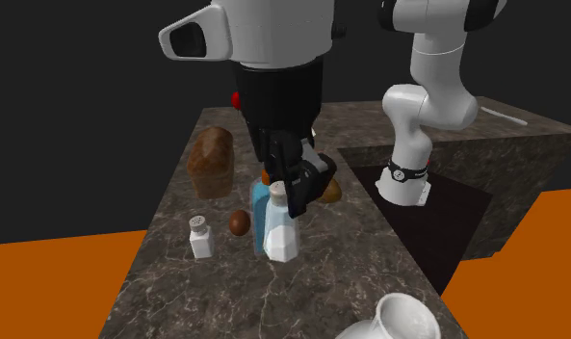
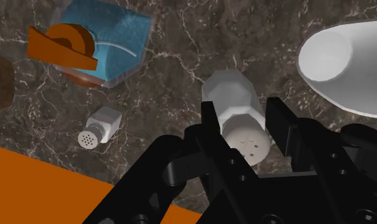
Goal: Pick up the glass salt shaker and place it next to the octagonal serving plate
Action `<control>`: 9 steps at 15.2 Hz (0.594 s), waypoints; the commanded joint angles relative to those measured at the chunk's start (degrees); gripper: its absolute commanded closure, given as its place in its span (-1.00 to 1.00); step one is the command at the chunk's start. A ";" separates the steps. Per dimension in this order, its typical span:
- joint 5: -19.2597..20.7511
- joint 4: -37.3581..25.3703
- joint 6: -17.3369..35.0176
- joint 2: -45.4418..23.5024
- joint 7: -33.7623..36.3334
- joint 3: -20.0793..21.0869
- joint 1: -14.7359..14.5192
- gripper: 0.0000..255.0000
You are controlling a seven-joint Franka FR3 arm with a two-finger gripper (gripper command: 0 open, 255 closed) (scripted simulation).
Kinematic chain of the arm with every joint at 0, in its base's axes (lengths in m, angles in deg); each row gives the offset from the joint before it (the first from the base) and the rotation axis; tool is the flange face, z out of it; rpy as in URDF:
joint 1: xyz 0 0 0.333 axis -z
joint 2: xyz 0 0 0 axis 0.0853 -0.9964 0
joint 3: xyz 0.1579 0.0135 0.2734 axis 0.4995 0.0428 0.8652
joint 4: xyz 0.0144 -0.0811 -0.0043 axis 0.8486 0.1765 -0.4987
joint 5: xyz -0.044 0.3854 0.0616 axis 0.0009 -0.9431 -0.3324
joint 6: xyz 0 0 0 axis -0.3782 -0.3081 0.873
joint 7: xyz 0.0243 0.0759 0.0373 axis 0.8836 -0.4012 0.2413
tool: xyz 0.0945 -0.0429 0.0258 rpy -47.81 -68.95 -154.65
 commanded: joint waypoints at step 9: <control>-0.11 15.92 3.92 12.25 -6.82 -2.31 4.82 1.00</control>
